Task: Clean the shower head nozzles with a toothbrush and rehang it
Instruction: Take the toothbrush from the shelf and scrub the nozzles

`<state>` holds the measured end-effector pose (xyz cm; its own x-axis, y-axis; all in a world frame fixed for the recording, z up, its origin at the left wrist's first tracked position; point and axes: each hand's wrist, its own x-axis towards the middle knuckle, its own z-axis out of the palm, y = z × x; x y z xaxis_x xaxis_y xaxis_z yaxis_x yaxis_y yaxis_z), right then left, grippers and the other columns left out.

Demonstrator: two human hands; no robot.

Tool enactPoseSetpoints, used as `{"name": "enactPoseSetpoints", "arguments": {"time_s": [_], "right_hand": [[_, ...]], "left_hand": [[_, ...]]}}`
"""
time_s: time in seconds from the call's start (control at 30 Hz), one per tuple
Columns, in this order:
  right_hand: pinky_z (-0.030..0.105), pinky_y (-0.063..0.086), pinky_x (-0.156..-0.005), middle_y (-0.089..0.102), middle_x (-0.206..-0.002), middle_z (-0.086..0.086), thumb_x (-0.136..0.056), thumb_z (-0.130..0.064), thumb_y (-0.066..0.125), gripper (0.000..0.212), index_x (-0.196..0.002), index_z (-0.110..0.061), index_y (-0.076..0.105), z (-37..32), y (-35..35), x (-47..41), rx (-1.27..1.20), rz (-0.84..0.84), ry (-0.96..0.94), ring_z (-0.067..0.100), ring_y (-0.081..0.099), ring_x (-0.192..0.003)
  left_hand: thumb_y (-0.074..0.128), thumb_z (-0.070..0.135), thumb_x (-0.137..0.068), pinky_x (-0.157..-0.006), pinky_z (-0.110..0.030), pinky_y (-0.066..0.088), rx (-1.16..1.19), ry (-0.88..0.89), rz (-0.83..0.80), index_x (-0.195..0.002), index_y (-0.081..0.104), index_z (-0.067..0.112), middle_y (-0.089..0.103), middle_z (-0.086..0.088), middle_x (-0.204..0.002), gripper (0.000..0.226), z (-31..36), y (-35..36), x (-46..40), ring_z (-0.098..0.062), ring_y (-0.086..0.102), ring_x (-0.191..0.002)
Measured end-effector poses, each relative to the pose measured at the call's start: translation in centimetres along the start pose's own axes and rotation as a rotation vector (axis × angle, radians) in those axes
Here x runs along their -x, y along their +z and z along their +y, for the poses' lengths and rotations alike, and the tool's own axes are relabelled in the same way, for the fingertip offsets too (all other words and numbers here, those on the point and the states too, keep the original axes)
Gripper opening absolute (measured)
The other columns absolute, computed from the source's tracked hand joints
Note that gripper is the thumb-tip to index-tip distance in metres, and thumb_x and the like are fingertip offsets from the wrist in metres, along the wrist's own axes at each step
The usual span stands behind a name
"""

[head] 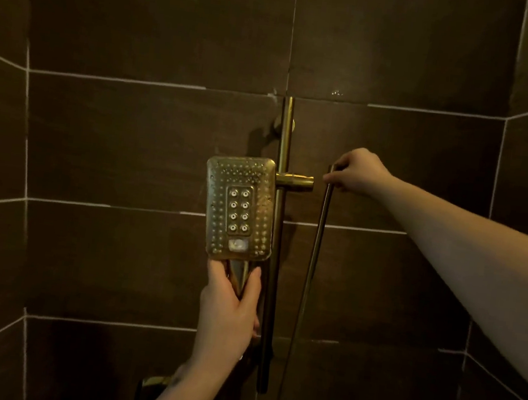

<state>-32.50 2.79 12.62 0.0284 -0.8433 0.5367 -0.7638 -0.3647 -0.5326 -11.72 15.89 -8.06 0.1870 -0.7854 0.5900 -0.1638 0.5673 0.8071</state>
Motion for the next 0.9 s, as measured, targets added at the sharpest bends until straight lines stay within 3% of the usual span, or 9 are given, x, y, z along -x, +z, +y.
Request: {"name": "enactPoseSetpoints", "arguments": {"time_s": [0.13, 0.23, 0.53, 0.67, 0.8, 0.9], "right_hand": [[0.031, 0.059, -0.077, 0.065, -0.100, 0.004, -0.088, -0.018, 0.071, 0.036, -0.121, -0.008, 0.064, -1.0, -0.1, -2.0, -0.043, 0.106, -0.022, 0.015, 0.066, -0.092], [0.039, 0.056, -0.091, 0.065, -0.112, 0.007, -0.089, -0.018, 0.069, 0.039, -0.126, -0.010, 0.062, -1.6, 0.3, -3.0, -0.030, 0.114, -0.054, 0.019, 0.065, -0.102], [0.031, 0.056, -0.082, 0.067, -0.104, 0.002, -0.091, -0.022, 0.068, 0.033, -0.122, -0.012, 0.065, -1.6, 2.5, -3.9, -0.010, 0.056, -0.096, 0.013, 0.064, -0.093], [0.016, 0.040, -0.063, 0.061, -0.099, -0.004, -0.088, -0.023, 0.071, 0.032, -0.119, -0.014, 0.066, -1.5, 3.4, -4.1, -0.002, 0.053, -0.136, 0.007, 0.056, -0.090], [0.025, 0.041, -0.076, 0.064, -0.099, -0.004, -0.088, -0.032, 0.071, 0.030, -0.114, -0.017, 0.071, -0.2, 4.0, -4.1, -0.012, 0.043, -0.096, 0.009, 0.055, -0.097], [0.024, 0.041, -0.073, 0.067, -0.101, -0.004, -0.092, -0.036, 0.065, 0.027, -0.112, -0.019, 0.073, 0.8, 5.1, -4.1, -0.082, 0.053, -0.071, 0.008, 0.057, -0.095]], "left_hand": [[0.062, 0.025, -0.096, -0.047, -0.030, 0.057, -0.021, -0.045, 0.019, -0.108, 0.055, 0.028, 0.069, -0.004, -0.072, 0.015, 0.5, 0.2, -1.0, -0.012, 0.063, -0.049], [0.062, 0.026, -0.096, -0.045, -0.027, 0.055, -0.037, -0.033, 0.006, -0.106, 0.057, 0.025, 0.068, -0.002, -0.068, 0.011, 0.9, 0.3, -1.6, -0.011, 0.063, -0.047], [0.063, 0.027, -0.095, -0.045, -0.023, 0.052, -0.060, -0.039, -0.027, -0.118, 0.051, 0.031, 0.068, -0.002, -0.066, 0.025, 0.7, 0.1, -2.0, -0.010, 0.062, -0.046], [0.064, 0.027, -0.095, -0.046, -0.025, 0.053, -0.051, -0.047, -0.017, -0.111, 0.054, 0.026, 0.067, -0.006, -0.069, 0.019, 0.5, -0.1, -2.4, -0.011, 0.062, -0.046], [0.063, 0.026, -0.094, -0.045, -0.024, 0.053, -0.063, -0.048, 0.009, -0.107, 0.054, 0.025, 0.067, -0.002, -0.062, 0.016, 0.1, 0.0, -2.1, -0.012, 0.063, -0.045], [0.063, 0.028, -0.094, -0.045, -0.026, 0.054, -0.071, -0.063, 0.002, -0.107, 0.053, 0.026, 0.067, -0.004, -0.064, 0.017, -0.2, 0.2, -1.9, -0.013, 0.062, -0.046]]}}
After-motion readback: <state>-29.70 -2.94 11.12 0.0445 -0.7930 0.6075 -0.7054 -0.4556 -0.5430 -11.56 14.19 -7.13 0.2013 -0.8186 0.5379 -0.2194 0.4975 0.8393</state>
